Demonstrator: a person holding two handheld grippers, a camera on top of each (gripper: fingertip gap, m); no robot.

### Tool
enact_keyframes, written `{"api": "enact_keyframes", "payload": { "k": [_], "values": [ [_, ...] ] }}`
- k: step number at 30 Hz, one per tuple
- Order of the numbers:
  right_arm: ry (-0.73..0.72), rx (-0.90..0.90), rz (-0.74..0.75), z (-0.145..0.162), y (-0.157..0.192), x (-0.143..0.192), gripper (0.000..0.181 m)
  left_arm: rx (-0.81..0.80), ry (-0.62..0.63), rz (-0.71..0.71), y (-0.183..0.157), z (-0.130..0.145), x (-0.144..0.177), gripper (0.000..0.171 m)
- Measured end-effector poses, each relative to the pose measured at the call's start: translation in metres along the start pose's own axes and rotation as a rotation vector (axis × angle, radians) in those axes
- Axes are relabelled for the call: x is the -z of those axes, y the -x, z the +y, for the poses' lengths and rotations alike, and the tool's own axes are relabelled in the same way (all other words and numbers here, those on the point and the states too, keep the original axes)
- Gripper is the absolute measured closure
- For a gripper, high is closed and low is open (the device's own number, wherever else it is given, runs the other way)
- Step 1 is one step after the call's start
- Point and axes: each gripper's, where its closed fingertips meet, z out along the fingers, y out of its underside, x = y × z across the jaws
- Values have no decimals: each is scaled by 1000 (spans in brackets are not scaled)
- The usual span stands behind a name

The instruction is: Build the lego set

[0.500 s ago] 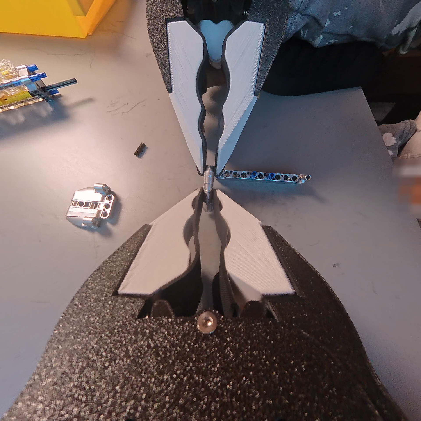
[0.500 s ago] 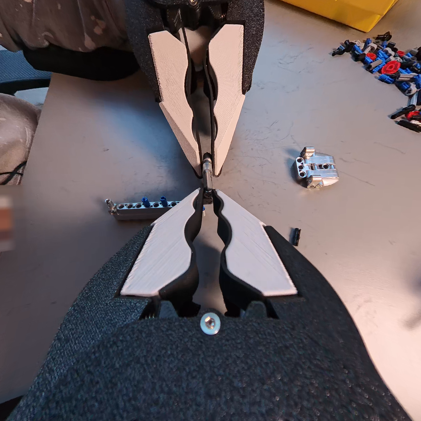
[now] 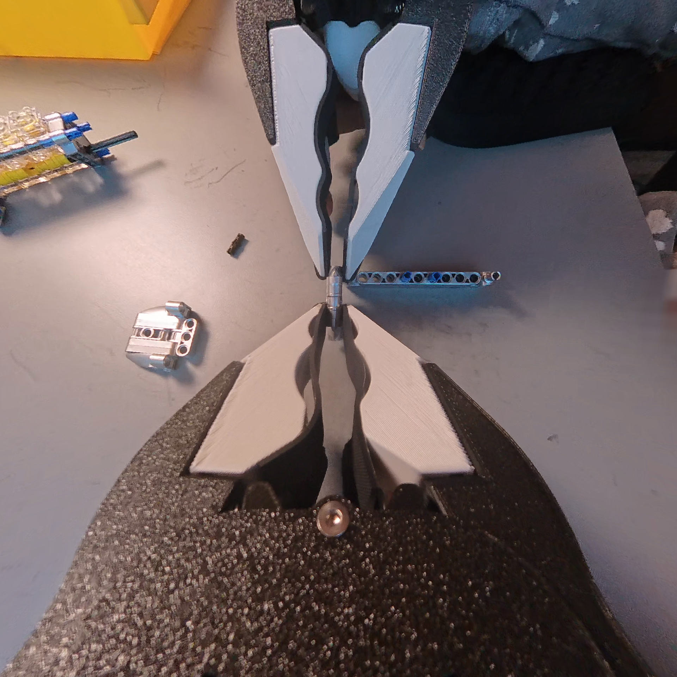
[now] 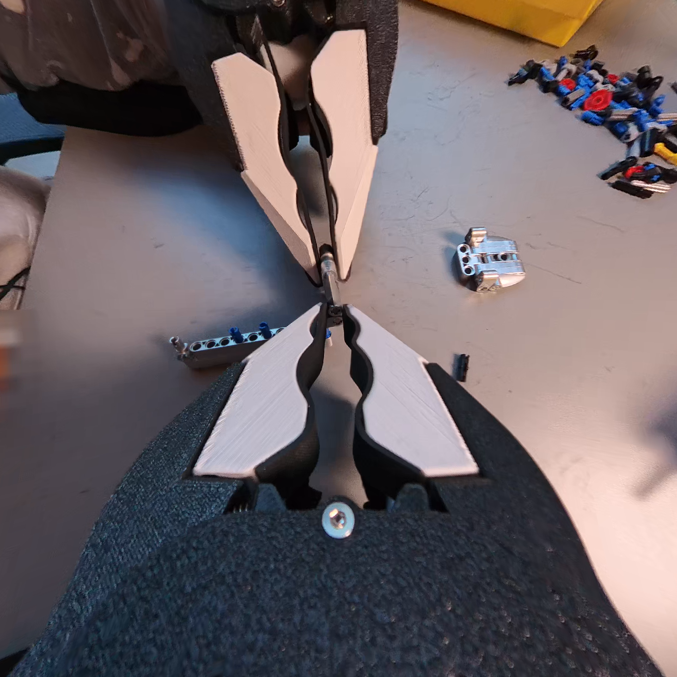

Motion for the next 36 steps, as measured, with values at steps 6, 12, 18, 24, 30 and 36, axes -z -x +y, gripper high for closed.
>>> {"api": "enact_keyframes", "payload": {
  "k": [6, 12, 18, 24, 30, 36],
  "values": [
    [-233, -225, 89, -35, -28, 29, 129, -68, -219, -353, 44, -31, 39, 167],
    [-351, -293, 133, -59, -32, 22, 147, -281, -316, -688, 56, -58, 71, 167],
    [-364, -158, 320, -63, -48, 33, 166, -426, -275, -745, 49, -57, 57, 162],
    [-221, 96, 538, -49, -62, 40, 166, 118, -448, -315, 44, -50, 53, 137],
    [-185, 136, 586, -50, -61, 36, 166, 140, -391, -333, 47, -45, 47, 141],
    [-261, -186, 453, -53, -57, 29, 166, -241, -179, -694, 61, -38, 45, 159]
  ]
}}
